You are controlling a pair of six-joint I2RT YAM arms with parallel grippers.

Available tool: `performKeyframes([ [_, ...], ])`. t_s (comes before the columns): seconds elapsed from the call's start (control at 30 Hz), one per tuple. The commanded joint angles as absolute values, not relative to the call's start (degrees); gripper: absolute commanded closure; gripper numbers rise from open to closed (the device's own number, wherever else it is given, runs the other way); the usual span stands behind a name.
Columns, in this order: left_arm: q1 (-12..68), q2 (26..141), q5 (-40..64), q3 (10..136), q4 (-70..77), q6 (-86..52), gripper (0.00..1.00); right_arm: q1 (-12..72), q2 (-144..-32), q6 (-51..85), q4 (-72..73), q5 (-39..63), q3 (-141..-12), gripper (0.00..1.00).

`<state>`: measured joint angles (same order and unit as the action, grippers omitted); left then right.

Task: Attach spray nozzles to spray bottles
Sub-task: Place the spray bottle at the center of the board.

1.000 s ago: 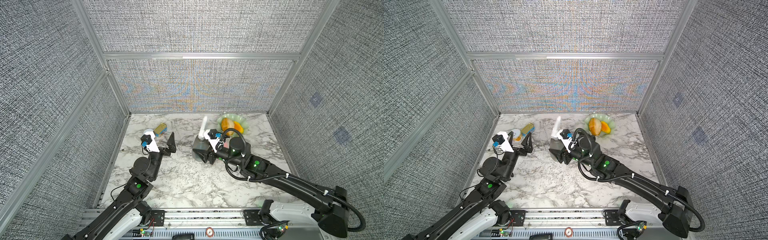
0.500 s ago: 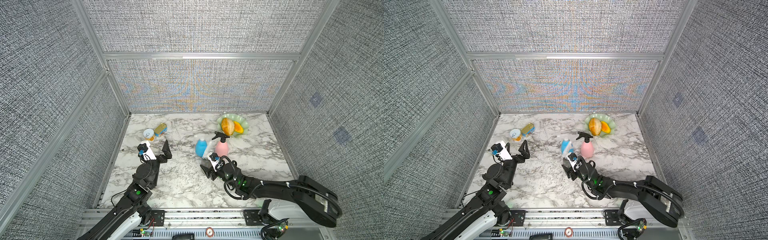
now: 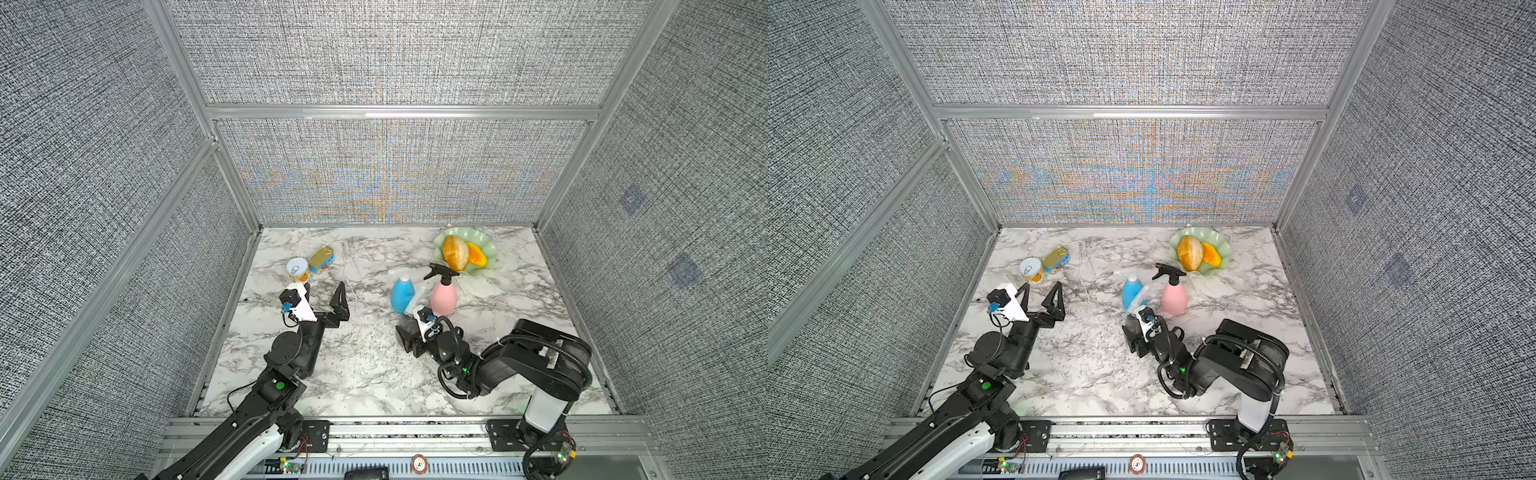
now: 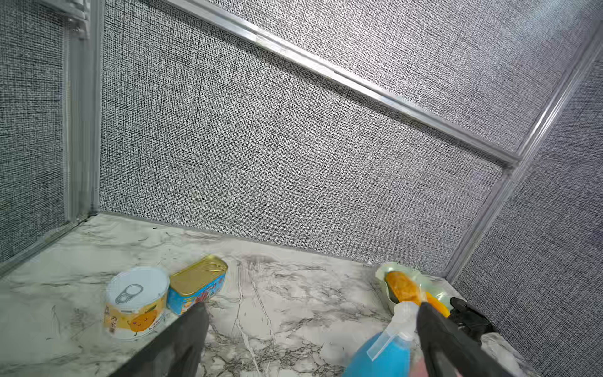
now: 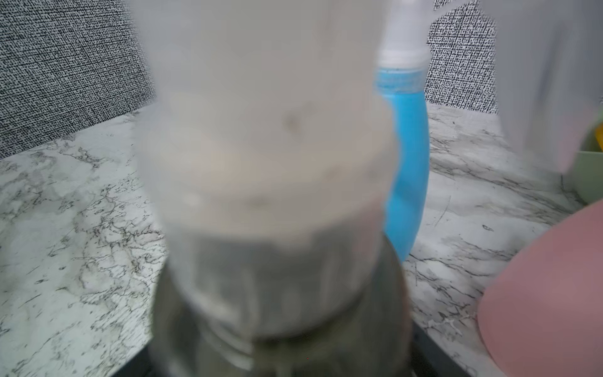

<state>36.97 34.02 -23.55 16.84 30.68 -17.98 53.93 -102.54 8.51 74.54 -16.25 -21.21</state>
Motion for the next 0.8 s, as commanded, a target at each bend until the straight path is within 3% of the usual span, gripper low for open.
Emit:
performKeyframes([
  [0.0,36.9,33.8,-22.4,17.1,32.3,-17.0,0.01,53.9,-102.6,10.5,78.2,-16.8,-21.1,0.19],
  [0.2,36.8,33.7,-22.1,17.0,32.2,-17.1,0.01,54.5,-100.5,9.9,73.9,-16.5,-21.4,0.13],
  [0.23,36.9,33.6,-22.1,17.1,32.1,-17.1,0.01,55.0,-99.9,9.4,72.3,-16.8,-21.8,0.03],
  [0.27,36.9,33.6,-22.1,17.1,32.1,-17.2,0.01,55.3,-99.4,9.2,71.3,-16.9,-22.0,0.01],
  [0.77,36.9,32.8,-21.7,19.4,28.8,-16.6,0.01,57.3,-90.9,10.0,71.8,-22.8,-12.9,0.01],
])
